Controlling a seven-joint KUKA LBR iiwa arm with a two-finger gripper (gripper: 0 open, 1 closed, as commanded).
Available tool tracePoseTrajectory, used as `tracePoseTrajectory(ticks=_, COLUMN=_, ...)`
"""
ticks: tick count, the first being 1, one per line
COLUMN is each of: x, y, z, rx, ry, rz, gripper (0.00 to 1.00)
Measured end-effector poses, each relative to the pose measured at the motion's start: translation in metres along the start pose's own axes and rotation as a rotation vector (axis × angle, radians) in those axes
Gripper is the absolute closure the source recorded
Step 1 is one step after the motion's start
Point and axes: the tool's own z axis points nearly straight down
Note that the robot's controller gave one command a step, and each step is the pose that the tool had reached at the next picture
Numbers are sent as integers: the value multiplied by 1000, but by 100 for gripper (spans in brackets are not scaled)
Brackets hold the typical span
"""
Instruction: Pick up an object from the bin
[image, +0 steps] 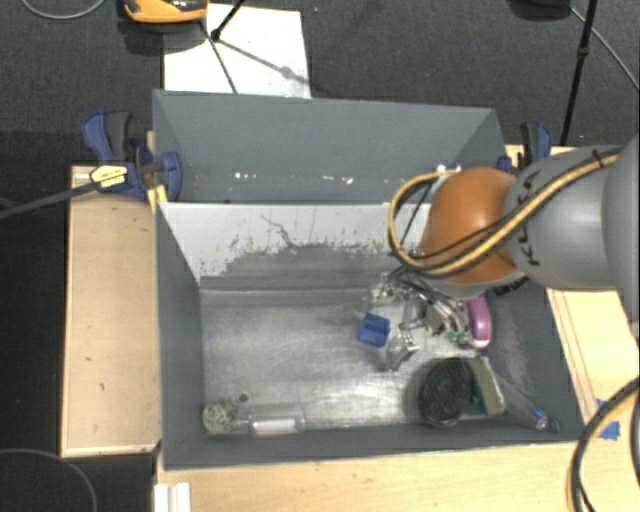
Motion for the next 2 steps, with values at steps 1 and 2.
tracePoseTrajectory(ticks=1, x=-2, y=-1, z=-2, rx=2, ry=-5, rz=0, gripper=100)
tracePoseTrajectory(ticks=2, x=6, y=-8, z=-144, rx=2, ry=0, rz=-309, gripper=100)
